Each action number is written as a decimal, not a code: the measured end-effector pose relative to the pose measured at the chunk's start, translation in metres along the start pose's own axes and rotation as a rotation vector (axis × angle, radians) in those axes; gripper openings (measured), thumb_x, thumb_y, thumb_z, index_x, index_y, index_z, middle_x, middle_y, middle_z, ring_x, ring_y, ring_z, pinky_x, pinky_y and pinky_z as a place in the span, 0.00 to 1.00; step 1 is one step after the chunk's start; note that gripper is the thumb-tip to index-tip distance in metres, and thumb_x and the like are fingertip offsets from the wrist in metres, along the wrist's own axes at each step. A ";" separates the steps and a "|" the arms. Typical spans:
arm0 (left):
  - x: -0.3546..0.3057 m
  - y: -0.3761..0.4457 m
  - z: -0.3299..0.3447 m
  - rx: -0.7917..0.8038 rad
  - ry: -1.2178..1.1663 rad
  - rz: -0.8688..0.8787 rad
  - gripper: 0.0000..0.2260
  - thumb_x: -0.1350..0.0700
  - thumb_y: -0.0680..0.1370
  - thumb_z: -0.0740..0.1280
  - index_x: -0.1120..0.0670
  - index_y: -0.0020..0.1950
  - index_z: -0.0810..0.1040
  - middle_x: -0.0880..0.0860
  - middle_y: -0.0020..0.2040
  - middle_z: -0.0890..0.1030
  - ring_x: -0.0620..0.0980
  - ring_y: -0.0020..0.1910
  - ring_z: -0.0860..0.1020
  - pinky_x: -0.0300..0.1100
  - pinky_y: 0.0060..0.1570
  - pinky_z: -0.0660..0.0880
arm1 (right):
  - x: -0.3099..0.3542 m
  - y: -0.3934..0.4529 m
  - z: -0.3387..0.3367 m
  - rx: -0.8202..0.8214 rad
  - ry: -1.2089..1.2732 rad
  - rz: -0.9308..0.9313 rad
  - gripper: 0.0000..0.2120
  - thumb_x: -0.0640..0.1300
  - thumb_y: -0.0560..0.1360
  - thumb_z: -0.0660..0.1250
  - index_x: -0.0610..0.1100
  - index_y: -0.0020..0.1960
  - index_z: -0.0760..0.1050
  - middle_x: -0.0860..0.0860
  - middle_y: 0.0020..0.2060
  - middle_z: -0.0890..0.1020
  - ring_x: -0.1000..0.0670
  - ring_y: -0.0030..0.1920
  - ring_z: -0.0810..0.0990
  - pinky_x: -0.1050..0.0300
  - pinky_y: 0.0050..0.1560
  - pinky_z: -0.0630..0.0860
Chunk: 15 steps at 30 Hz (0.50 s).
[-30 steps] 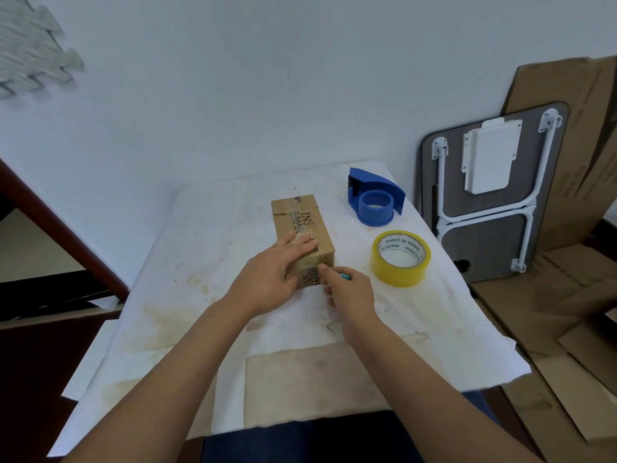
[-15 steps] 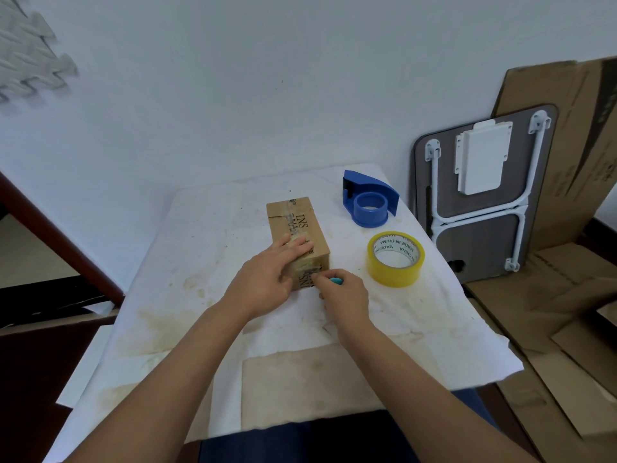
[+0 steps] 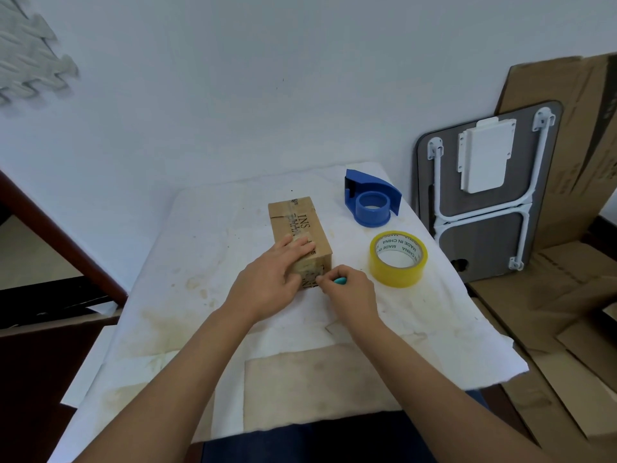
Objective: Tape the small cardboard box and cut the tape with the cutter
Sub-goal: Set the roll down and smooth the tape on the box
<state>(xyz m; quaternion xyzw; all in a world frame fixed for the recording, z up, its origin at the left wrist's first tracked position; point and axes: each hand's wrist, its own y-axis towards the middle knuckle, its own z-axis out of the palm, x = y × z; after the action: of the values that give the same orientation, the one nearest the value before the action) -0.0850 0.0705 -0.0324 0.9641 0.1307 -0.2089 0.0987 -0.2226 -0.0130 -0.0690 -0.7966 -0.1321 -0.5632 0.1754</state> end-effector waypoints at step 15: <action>0.008 0.020 0.028 -0.347 0.210 0.153 0.20 0.39 0.77 0.59 0.51 0.57 0.79 0.48 0.55 0.81 0.55 0.51 0.72 0.51 0.45 0.77 | 0.002 0.009 -0.004 0.043 -0.125 -0.024 0.07 0.49 0.72 0.70 0.45 0.44 0.82 0.47 0.44 0.85 0.49 0.45 0.80 0.55 0.46 0.75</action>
<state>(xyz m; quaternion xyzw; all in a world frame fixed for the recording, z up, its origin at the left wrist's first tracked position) -0.0824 0.0461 -0.0586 0.9562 0.1005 -0.0738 0.2648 -0.2217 -0.0225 -0.0675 -0.8248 -0.1643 -0.5113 0.1772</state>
